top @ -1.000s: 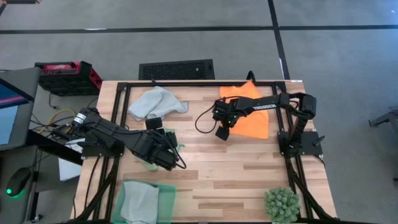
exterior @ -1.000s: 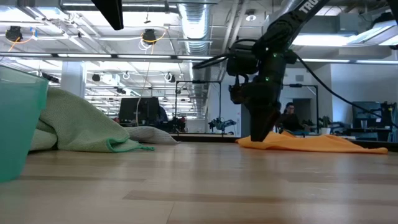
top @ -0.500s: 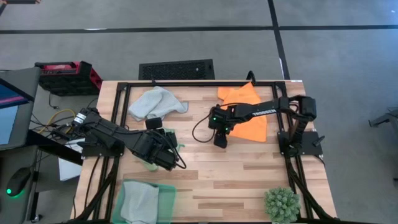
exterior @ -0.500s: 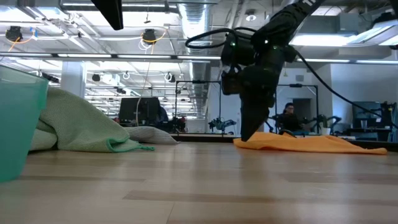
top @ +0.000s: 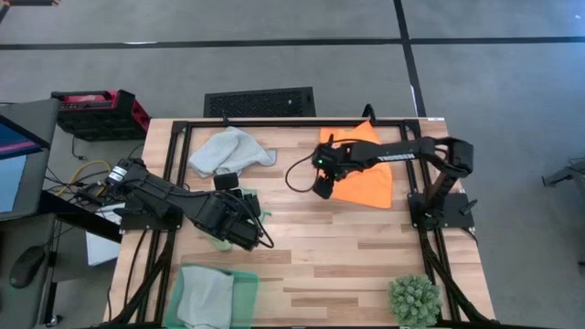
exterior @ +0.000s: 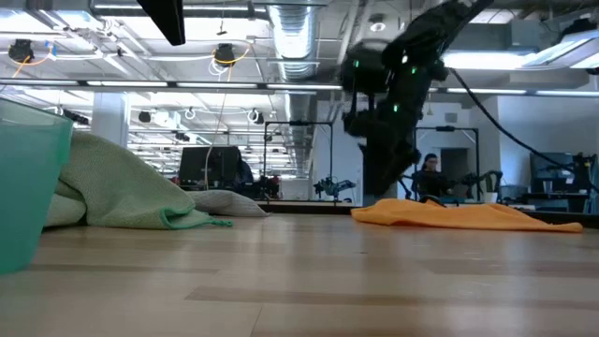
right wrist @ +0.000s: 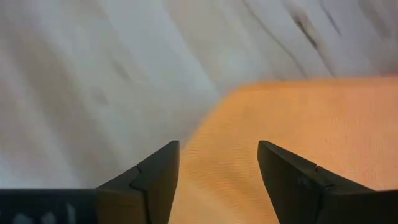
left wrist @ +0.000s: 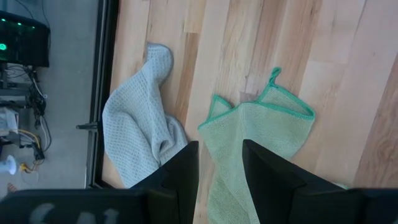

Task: Fold microfiber towels
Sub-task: Fold the yellow microfiber cloth

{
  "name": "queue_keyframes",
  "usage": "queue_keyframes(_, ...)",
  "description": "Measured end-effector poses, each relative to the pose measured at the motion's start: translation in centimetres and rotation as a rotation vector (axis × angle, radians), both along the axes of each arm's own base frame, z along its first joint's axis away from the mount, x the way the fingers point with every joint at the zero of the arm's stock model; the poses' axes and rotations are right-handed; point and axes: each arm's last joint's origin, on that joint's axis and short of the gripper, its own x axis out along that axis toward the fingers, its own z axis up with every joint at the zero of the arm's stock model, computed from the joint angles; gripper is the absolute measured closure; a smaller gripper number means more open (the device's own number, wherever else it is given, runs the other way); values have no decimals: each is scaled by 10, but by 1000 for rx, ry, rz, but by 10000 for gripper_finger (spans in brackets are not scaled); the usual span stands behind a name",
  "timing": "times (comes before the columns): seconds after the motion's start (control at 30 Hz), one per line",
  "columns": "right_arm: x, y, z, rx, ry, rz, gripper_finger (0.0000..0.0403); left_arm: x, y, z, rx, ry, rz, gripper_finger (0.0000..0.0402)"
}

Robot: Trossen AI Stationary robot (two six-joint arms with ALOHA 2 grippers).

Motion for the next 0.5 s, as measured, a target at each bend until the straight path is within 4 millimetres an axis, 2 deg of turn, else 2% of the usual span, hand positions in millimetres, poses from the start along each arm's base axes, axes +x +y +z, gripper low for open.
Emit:
queue_keyframes(0.23, -1, -16, -31, 31, 102, -45, 163, 0, 0, 0, 0, 0, 0, 285)
queue_keyframes(0.5, 4, -11, -36, 61, 96, -13, 163, 0, 0, 0, -1, 0, 0, 285)
